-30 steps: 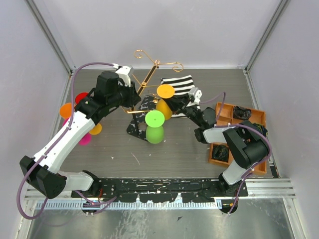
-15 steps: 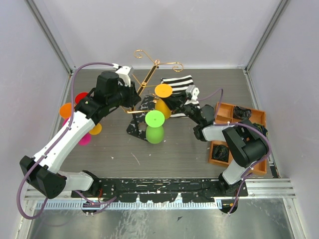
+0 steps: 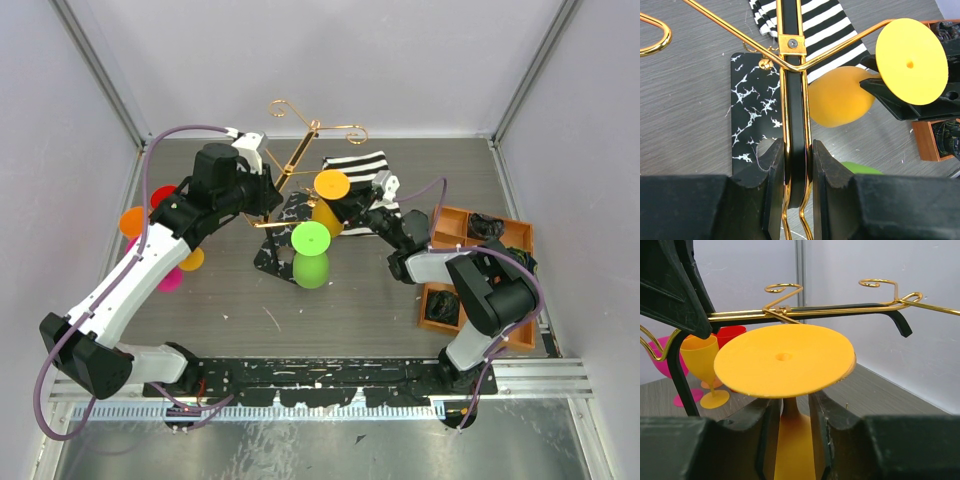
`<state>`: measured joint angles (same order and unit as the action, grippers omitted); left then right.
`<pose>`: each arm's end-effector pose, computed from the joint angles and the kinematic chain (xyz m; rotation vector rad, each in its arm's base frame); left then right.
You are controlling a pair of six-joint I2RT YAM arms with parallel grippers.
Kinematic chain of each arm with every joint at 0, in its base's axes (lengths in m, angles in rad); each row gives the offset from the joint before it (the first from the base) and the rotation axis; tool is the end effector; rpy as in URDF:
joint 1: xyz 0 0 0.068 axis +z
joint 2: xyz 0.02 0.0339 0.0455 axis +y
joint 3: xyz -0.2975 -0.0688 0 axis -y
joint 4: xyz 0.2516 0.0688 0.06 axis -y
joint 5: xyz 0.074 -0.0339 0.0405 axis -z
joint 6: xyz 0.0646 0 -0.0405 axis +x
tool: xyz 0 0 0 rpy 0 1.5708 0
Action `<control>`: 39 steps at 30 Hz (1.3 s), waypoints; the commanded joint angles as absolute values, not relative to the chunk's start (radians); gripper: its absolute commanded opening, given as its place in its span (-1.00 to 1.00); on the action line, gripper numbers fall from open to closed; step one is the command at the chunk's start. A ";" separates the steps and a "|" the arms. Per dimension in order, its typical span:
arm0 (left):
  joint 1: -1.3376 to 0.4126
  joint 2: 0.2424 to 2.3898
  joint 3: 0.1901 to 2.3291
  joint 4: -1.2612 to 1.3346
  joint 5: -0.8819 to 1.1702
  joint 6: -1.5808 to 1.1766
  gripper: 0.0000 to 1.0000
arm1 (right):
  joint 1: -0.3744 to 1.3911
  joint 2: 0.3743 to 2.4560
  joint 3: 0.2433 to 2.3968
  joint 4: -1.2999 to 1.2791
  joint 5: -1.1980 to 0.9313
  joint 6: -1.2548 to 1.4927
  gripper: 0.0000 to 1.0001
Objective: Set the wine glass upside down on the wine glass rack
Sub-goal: Adjust the wine rack at the center of the board.
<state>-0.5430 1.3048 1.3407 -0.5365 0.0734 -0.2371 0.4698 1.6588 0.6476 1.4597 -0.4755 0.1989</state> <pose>0.2651 -0.1655 0.4031 0.3680 2.0849 -0.5490 0.2978 0.1844 0.2855 -0.5875 1.0666 0.8533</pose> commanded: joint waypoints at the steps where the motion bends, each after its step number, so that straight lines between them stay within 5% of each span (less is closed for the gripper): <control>1: -0.538 1.327 1.352 -0.536 0.081 -0.215 -0.49 | 0.474 1.641 0.669 1.486 -0.460 0.186 -0.31; 21: -0.539 1.320 1.353 -0.536 0.086 -0.216 -0.33 | 0.474 1.474 0.533 1.428 -0.384 0.146 -0.13; 39: -0.538 1.349 1.450 -0.587 0.033 -0.194 0.01 | 0.474 1.067 0.380 0.934 -0.278 0.103 -0.07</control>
